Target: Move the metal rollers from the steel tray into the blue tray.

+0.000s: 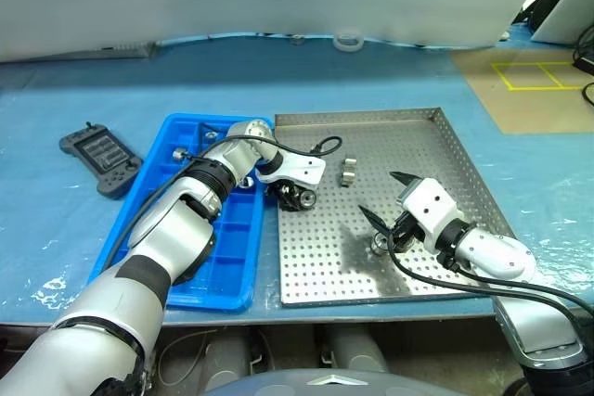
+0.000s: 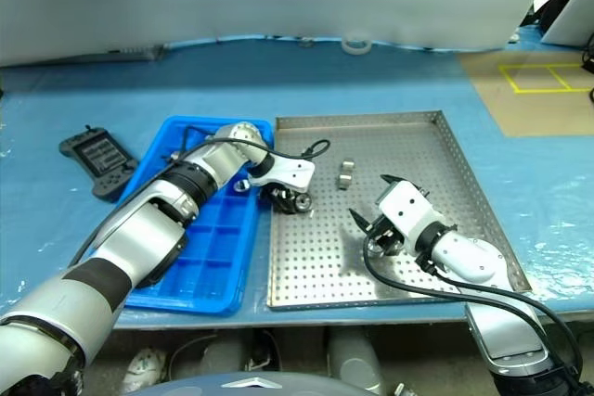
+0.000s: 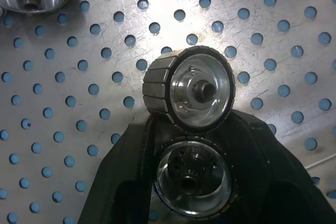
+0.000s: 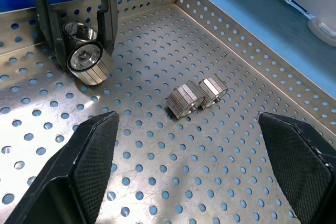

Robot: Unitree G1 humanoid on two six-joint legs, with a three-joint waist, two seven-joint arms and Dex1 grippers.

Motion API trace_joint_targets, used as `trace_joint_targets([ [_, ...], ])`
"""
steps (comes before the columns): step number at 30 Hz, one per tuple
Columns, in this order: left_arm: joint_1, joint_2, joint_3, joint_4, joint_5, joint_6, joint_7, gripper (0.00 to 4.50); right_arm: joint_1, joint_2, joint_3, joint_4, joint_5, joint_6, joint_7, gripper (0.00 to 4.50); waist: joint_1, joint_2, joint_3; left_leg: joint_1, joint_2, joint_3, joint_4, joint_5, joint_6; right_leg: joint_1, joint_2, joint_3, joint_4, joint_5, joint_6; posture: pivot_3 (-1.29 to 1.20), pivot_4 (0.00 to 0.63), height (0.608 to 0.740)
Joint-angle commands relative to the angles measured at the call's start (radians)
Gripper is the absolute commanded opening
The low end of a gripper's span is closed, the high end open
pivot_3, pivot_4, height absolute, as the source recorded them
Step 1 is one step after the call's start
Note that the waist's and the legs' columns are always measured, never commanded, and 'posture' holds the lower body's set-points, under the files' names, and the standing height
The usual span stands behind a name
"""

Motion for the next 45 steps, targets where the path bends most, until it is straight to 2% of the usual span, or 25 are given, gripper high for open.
trace_joint_targets([
  [1,0.008,0.025,-0.004,0.052,0.04,0.036,0.034,1.74,-0.01,0.003,-0.009,-0.005,-0.004,-0.023,-0.003,4.5,0.0,0.0,0.0,0.0,0.0,0.0,0.0,0.0,0.0,0.0,0.0,0.0,0.0,-0.001,0.001,-0.39,0.15,0.74],
  [8,-0.046,-0.023,0.131,0.049,-0.077,0.147,0.033,1.74,-0.057,-0.02,0.014,-0.027,-0.011,-0.029,0.029,4.5,0.0,-0.001,0.002,-0.001,0.0,0.0,0.0,0.0,0.0,-0.003,0.0,0.0,0.0,-0.003,0.005,-0.38,0.15,0.74],
  [14,-0.062,-0.075,0.224,-0.012,-0.172,0.238,0.005,1.74,-0.205,-0.038,0.094,-0.013,-0.019,-0.032,0.09,4.5,0.008,-0.002,0.002,-0.018,0.0,0.0,0.0,0.002,0.004,-0.018,0.0,0.0,0.001,0.006,-0.005,-0.35,0.15,0.74],
  [18,-0.028,-0.065,0.232,-0.067,-0.194,0.258,-0.021,1.74,-0.251,-0.074,0.109,0.046,-0.04,-0.08,0.129,4.5,0.019,-0.002,0.002,-0.021,0.0,0.0,-0.001,0.0,0.007,-0.02,-0.002,0.0,0.005,0.006,-0.005,-0.32,0.15,0.74],
  [27,0.073,-0.034,0.225,-0.214,-0.218,0.295,-0.051,1.74,-0.284,-0.07,0.137,0.065,-0.028,-0.084,0.187,4.5,0.043,-0.001,0.002,-0.02,0.0,0.0,0.002,0.0,0.005,-0.017,-0.002,0.0,0.004,0.006,-0.005,-0.3,0.15,0.74],
  [32,0.121,-0.026,0.238,-0.347,-0.29,0.315,-0.126,1.74,-0.263,-0.094,0.154,0.089,-0.017,-0.078,0.243,4.5,0.06,-0.001,0.002,-0.018,0.0,0.0,0.004,-0.001,0.003,-0.015,-0.002,0.001,0.004,0.006,-0.005,-0.31,0.15,0.74],
  [45,0.143,-0.027,0.208,-0.392,-0.323,0.318,-0.136,1.74,-0.293,-0.086,0.159,0.004,-0.016,0.016,0.25,4.5,0.056,-0.001,0.002,-0.019,0.0,0.0,0.003,0.001,0.005,-0.016,-0.002,0.001,0.004,0.006,-0.005,-0.32,0.15,0.74],
])
